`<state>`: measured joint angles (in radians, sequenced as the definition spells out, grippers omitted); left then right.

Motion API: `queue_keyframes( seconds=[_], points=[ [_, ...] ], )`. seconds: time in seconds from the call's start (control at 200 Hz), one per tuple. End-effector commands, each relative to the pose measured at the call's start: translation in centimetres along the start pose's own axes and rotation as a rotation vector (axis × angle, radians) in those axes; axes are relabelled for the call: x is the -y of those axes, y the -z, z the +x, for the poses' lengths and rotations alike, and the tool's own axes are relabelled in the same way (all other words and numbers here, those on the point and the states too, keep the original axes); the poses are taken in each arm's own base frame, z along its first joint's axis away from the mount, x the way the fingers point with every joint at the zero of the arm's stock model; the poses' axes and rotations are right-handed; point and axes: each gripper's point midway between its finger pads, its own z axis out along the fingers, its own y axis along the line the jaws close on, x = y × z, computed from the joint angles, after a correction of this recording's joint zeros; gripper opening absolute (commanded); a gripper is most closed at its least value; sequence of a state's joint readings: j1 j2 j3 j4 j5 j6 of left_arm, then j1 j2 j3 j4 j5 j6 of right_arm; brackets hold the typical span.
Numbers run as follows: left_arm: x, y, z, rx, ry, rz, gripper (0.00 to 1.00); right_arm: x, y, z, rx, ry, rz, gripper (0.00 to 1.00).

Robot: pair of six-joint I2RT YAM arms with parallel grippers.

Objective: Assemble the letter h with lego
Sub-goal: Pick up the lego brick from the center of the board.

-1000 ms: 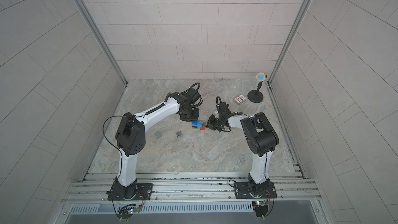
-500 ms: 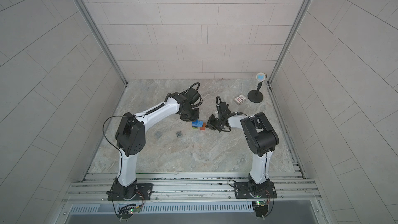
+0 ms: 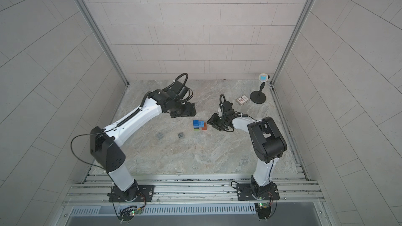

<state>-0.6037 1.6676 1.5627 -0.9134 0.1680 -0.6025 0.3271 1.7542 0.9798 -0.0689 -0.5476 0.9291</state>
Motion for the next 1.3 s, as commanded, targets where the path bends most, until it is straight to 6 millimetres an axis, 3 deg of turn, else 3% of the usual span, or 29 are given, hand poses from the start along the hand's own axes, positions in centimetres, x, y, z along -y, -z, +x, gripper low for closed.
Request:
queue_keyframes(
  seconds=[0.0, 0.2, 0.545, 0.746, 0.966, 1.036, 1.181, 1.296],
  points=[
    [-3.2, -1.5, 2.3, -0.015, 0.083, -0.031, 0.91, 0.3, 2.1, -0.8, 0.099, 0.041, 0.053, 0.57],
    [-6.4, -4.7, 5.8, -0.046, 0.210, -0.075, 0.97, 0.4, 4.8, -1.7, 0.222, 0.068, 0.086, 0.70],
    [-8.6, -10.4, 6.1, -0.139, 0.234, -0.211, 0.96, 0.2, 7.0, -2.4, 0.310, 0.087, 0.087, 0.75],
    [-8.2, -13.4, 6.3, -0.193, 0.257, -0.191, 0.78, -0.3, 7.5, -2.5, 0.325, 0.097, 0.063, 0.73],
    [-7.4, -14.3, 6.4, -0.216, 0.266, -0.129, 0.37, -2.0, 8.4, -2.4, 0.361, 0.136, -0.037, 0.67],
    [-6.7, -14.4, 6.4, -0.231, 0.277, -0.061, 0.24, -3.4, 8.8, -2.2, 0.366, 0.174, -0.114, 0.65],
    [-3.9, -12.6, 5.2, -0.233, 0.284, 0.157, 0.08, -8.0, 9.3, -0.5, 0.324, 0.272, -0.324, 0.64],
    [-0.9, -9.5, 3.2, -0.201, 0.327, 0.404, 0.06, -11.3, 9.8, 4.1, 0.178, 0.374, -0.479, 0.62]
  ],
)
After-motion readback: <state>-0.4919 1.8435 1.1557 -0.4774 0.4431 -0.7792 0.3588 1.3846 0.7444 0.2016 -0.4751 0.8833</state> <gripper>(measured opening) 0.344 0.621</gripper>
